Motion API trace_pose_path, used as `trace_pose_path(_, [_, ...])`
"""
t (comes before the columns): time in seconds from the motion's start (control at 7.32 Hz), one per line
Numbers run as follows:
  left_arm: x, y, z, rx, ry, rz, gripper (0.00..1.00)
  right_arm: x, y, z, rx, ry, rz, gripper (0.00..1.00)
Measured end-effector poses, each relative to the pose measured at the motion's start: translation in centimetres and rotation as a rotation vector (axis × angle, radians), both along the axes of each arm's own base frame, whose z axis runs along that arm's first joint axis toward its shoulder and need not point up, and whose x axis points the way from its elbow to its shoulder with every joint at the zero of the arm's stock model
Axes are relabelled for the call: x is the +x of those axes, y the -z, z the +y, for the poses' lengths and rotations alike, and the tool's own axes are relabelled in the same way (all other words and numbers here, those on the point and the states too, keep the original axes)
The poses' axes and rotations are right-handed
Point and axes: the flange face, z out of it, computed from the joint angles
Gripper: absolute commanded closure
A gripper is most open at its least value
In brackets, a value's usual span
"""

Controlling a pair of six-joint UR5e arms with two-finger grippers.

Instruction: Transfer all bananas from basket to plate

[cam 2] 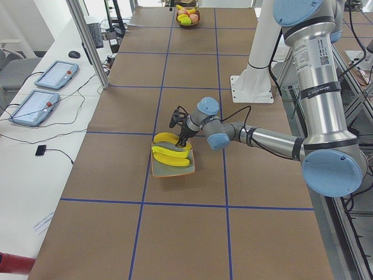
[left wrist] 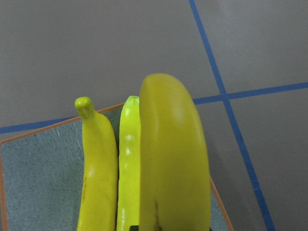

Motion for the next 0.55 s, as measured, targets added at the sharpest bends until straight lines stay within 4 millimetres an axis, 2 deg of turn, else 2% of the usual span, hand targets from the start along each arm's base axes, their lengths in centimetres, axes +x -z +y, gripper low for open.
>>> trace_pose_path(0.41, [0.55,-0.62,-0.53,0.002,0.006,-0.012,0.15,0.08,-0.05,-0.03,-0.001,-0.002,0.0,0.0])
trace_pose_path(0.55, [0.59,-0.62,-0.54,0.007,0.002,-0.014,0.1,0.13,-0.06,-0.04,-0.002,-0.003,0.0,0.0])
